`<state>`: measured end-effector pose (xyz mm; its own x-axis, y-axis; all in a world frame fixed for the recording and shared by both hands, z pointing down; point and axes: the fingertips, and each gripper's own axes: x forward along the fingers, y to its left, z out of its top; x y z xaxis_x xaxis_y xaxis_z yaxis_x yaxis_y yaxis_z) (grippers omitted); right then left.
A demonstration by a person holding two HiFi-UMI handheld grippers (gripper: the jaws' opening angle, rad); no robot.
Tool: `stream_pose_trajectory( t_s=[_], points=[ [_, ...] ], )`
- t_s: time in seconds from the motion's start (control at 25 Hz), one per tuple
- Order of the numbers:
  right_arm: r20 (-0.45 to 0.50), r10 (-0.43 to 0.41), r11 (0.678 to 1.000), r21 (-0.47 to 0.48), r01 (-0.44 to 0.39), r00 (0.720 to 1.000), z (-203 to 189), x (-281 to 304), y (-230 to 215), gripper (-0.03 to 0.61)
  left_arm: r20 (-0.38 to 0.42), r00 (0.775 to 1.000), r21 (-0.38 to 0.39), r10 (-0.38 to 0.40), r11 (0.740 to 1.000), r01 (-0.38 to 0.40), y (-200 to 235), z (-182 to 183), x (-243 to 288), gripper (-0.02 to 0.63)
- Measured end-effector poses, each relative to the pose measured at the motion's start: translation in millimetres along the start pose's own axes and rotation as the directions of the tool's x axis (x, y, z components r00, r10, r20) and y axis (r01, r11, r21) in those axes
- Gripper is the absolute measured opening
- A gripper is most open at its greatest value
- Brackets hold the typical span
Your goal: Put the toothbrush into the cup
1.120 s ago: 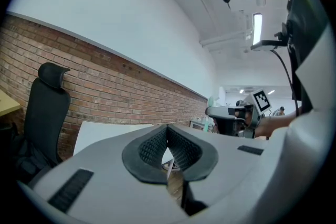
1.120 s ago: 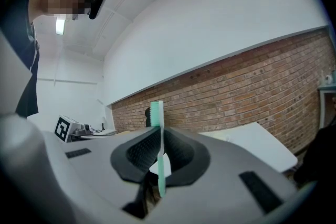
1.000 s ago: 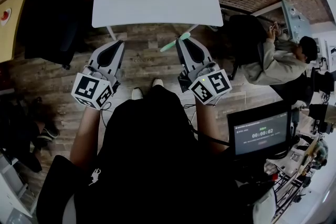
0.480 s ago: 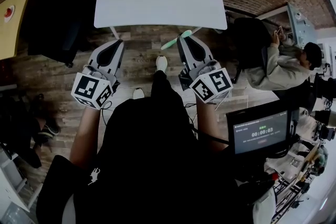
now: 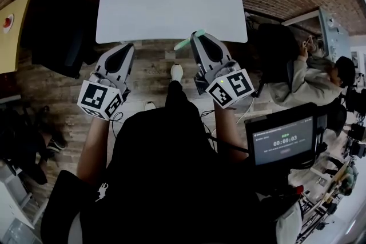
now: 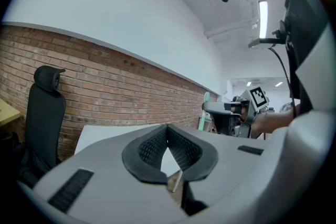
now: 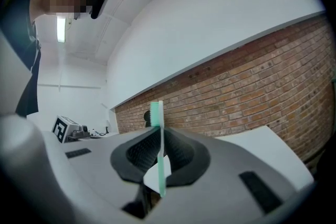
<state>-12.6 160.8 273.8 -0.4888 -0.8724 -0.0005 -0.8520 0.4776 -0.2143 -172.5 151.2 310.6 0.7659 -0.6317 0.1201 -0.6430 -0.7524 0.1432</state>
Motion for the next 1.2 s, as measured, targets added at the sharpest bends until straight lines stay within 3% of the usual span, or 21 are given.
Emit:
stream_pose_trajectory(
  t_s=[0.16,0.4,0.6,0.92,1.08,1.2],
  points=[
    [-0.007,0.001,1.0,0.012,-0.001,1.0,9,22,-57,0.024,-0.023,1.0,-0.008,-0.001,1.0,0.001,9,4,59,0.005],
    [-0.01,0.02,1.0,0.012,-0.02,1.0,14,33,-67,0.024,-0.007,1.0,-0.016,0.005,1.0,-0.005,12,12,74,0.005],
    [-0.012,0.019,0.999,0.036,-0.019,1.0,26,55,-147,0.023,-0.028,1.0,-0.026,0.008,1.0,-0.009,18,23,151,0.005],
    [-0.014,0.052,0.998,0.046,-0.051,0.999,31,68,-146,0.024,-0.029,0.999,-0.004,0.042,0.999,-0.043,27,35,151,0.005],
    [-0.022,0.072,0.996,0.051,-0.071,0.997,34,95,-215,0.024,-0.033,0.998,-0.002,0.059,0.998,-0.059,38,37,224,0.005],
    [-0.027,0.096,0.995,0.043,-0.095,0.995,37,109,-233,0.024,-0.019,0.997,-0.003,0.078,0.997,-0.078,44,39,243,0.005]
  ],
)
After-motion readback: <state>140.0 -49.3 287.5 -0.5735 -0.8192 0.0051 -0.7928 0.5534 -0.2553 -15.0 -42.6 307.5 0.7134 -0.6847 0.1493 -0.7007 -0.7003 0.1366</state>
